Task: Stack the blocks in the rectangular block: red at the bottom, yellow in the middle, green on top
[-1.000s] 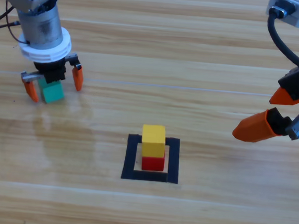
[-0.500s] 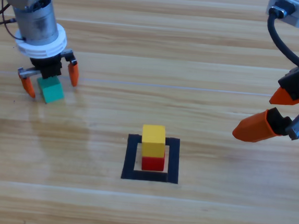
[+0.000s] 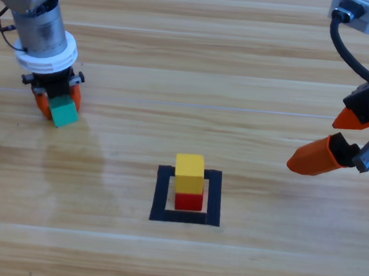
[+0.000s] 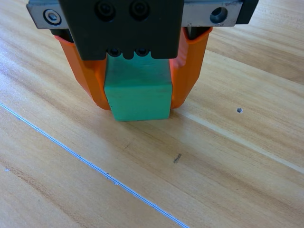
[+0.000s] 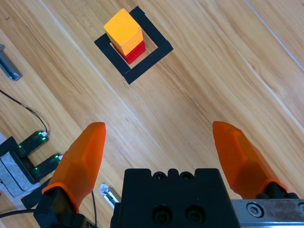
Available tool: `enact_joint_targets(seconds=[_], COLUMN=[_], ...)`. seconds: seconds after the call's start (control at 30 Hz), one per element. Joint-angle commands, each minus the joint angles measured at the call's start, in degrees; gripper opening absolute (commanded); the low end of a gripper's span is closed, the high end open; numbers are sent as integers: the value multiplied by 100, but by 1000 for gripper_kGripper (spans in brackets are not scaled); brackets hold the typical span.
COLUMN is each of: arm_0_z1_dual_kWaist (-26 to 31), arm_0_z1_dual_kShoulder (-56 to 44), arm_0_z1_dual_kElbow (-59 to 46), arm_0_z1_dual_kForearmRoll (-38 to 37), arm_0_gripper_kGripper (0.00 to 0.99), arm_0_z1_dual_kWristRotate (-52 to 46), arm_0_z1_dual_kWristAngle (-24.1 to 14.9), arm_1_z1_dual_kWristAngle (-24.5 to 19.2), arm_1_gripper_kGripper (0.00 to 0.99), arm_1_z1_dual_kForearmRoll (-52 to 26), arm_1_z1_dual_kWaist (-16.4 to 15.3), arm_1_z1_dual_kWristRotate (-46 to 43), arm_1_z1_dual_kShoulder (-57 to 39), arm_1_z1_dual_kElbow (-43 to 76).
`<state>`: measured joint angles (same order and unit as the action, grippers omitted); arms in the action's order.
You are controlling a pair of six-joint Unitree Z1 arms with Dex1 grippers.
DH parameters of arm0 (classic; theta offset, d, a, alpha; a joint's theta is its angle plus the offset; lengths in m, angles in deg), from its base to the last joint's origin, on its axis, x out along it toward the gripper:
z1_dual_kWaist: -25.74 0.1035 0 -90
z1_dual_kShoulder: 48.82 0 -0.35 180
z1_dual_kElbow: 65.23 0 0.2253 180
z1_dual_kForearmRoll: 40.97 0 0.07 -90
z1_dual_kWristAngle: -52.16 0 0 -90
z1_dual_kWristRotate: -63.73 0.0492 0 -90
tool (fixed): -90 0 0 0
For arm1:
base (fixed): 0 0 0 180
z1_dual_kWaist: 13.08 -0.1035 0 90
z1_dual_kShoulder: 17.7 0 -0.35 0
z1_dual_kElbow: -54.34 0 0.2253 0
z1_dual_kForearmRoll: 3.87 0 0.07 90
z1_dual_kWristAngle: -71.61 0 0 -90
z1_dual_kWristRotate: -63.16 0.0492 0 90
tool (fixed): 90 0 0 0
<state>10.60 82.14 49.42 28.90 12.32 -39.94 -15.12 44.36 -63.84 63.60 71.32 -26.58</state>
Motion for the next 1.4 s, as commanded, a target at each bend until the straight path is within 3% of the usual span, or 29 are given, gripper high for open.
enact_joint_targets(seconds=[0.03, 0.13, 0.17, 0.43, 0.67, 0.87, 1.13, 1.4], arm_0_z1_dual_kWaist=[-68, -121, -174, -1097, -1870, -2433, -2696, -2793], arm_0_z1_dual_kShoulder=[219, 211, 219, 474, 219, 149, 158, 132], arm_0_z1_dual_kElbow=[135, 495, 697, 2956, 2763, 2772, 2763, 2798], arm_0_z1_dual_kForearmRoll=[227, 578, 701, 2327, 2362, 2398, 2503, 2547], arm_0_gripper_kGripper=[140, 9, 6, 0, 0, 0, 0, 0], arm_0_z1_dual_kWristRotate=[422, 905, 1151, 2065, 2135, 1661, 676, 413], arm_0_z1_dual_kWristAngle=[157, 280, 412, 403, 272, -194, -546, -528], arm_1_z1_dual_kWristAngle=[33, 33, 33, 33, 42, 121, 130, 139], arm_1_gripper_kGripper=[990, 989, 989, 990, 990, 990, 989, 990], arm_1_z1_dual_kForearmRoll=[-106, -106, -106, -106, -106, -106, -106, -106], arm_1_z1_dual_kWaist=[145, 145, 145, 145, 145, 145, 145, 145], arm_1_z1_dual_kWristRotate=[35, 44, 44, 44, 44, 35, 35, 35], arm_1_z1_dual_kShoulder=[-77, -68, -77, -60, -7, 64, 64, 72], arm_1_z1_dual_kElbow=[140, 140, 140, 131, 131, 131, 131, 131])
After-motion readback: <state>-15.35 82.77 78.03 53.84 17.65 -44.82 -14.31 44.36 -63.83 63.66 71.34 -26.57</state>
